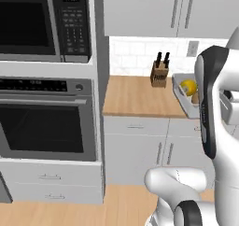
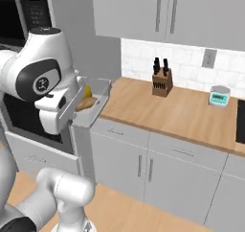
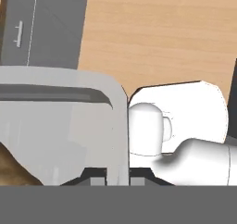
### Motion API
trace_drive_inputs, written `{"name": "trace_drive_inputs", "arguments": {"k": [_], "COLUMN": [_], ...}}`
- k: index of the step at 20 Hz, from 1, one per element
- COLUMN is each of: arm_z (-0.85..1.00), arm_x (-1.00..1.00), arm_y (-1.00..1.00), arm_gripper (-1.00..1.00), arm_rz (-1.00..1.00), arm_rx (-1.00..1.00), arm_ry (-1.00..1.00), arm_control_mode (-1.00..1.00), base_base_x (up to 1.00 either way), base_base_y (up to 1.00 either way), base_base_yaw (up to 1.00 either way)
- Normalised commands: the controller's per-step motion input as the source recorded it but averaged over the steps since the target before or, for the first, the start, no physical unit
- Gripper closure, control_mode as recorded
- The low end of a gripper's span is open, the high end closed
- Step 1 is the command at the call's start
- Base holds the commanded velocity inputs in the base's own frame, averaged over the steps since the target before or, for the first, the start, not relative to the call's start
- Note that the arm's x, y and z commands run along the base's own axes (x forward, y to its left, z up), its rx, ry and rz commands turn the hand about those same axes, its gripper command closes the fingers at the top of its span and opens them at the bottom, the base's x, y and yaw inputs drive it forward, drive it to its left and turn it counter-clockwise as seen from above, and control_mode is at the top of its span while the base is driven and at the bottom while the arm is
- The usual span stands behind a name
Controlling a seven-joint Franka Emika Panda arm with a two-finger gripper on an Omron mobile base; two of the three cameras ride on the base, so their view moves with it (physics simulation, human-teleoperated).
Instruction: Take the meat container that has the chicken drumstick and place it on the second highest rack of the freezer. Then take the vegetable container that has the sweet potato and lemon and place it on the highest rack of the freezer.
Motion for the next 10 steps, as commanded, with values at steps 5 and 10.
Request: {"name": "trace_drive_inputs", "arguments": {"k": [5, 10], "arm_z": [0.0, 0.0], "arm_x": [0.0, 0.0], "arm_y": [0.0, 0.0], "arm_gripper": [1.0, 1.0], "arm_rz": [0.0, 0.0], "arm_rx": [0.0, 0.0], "arm_ry": [0.0, 0.0], "arm_control_mode": [1.0, 1.0], "base_base_x": [-0.4, -0.08], "base_base_y": [0.57, 0.86], "base_base_yaw": [0.54, 0.47]}}
